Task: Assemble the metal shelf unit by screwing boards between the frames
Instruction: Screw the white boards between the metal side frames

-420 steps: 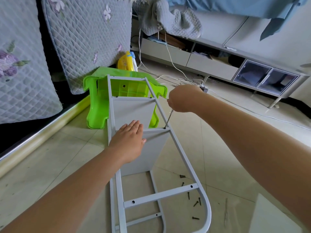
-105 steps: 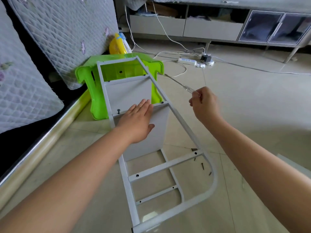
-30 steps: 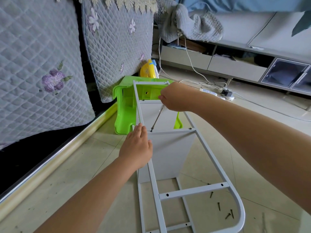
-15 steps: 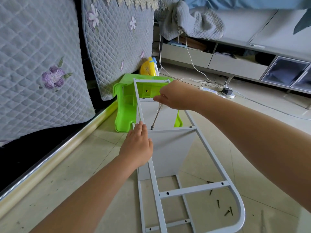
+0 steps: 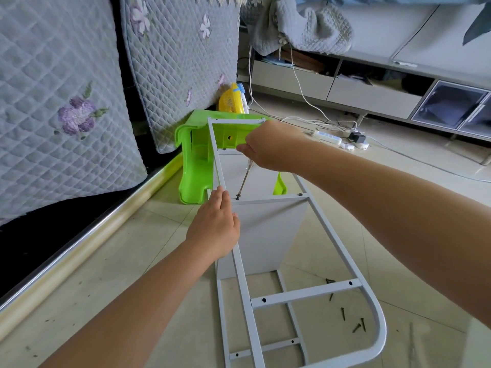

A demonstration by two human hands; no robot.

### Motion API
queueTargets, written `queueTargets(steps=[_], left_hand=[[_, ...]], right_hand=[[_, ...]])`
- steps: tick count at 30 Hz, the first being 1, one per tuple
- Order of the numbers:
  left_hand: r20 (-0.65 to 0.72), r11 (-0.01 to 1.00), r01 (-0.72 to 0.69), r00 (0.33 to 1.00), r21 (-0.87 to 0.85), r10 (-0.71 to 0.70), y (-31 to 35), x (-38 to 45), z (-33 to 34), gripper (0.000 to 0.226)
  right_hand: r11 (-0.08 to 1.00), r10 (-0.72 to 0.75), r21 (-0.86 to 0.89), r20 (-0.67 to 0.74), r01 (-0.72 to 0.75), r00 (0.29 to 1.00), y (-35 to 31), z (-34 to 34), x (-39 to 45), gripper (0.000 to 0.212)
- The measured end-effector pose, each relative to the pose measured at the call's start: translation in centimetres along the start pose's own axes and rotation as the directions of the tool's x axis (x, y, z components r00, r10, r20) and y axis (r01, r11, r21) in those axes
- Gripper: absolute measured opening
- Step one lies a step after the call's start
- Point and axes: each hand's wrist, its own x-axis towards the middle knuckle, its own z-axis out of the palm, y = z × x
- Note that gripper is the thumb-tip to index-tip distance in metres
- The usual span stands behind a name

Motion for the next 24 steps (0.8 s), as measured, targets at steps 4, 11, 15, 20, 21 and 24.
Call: queueTargets(steps=[4, 11, 15, 20, 21, 24], left_hand=[[0.002, 1.000, 0.003, 1.000, 0.004, -0.003, -0.04, 0.14, -0.01, 0.054], [0.013, 1.000, 0.002, 1.000, 0.018, -0.003, -0.10, 0.25, -0.04, 0.055], [0.001, 1.000, 0.004, 1.000, 0.025, -0.004, -0.01, 0.36, -0.23, 0.054], [0.007, 0.999, 0.007, 1.000, 0.049, -0.007, 0.02, 0.45, -0.32, 0.054], [0.008, 0.998, 0.005, 1.000, 0.064, -0.005, 0.00, 0.44, -0.30, 0.055], [0.020, 0.993, 0.013, 1.000, 0.114, -0.016, 0.00, 0.46, -0.27, 0.056]], right_hand=[[0.991, -0.026, 0.132, 0.071, 0.017, 0.997, -0.02, -0.33, 0.05, 0.030], [0.990, -0.068, 0.128, 0.100, 0.055, 0.993, 0.57, -0.62, -0.03, 0.022], [0.991, -0.017, -0.131, 0.127, 0.034, 0.992, 0.48, -0.76, -0.01, 0.045], [0.992, -0.029, 0.127, 0.152, 0.009, 0.988, 0.46, -0.38, 0.41, 0.025], [0.986, -0.050, 0.168, 0.170, 0.021, 0.984, 0.46, -0.50, 0.47, 0.020], [0.981, -0.071, 0.188, 0.180, 0.037, 0.981, 0.30, -0.78, 0.53, 0.013]])
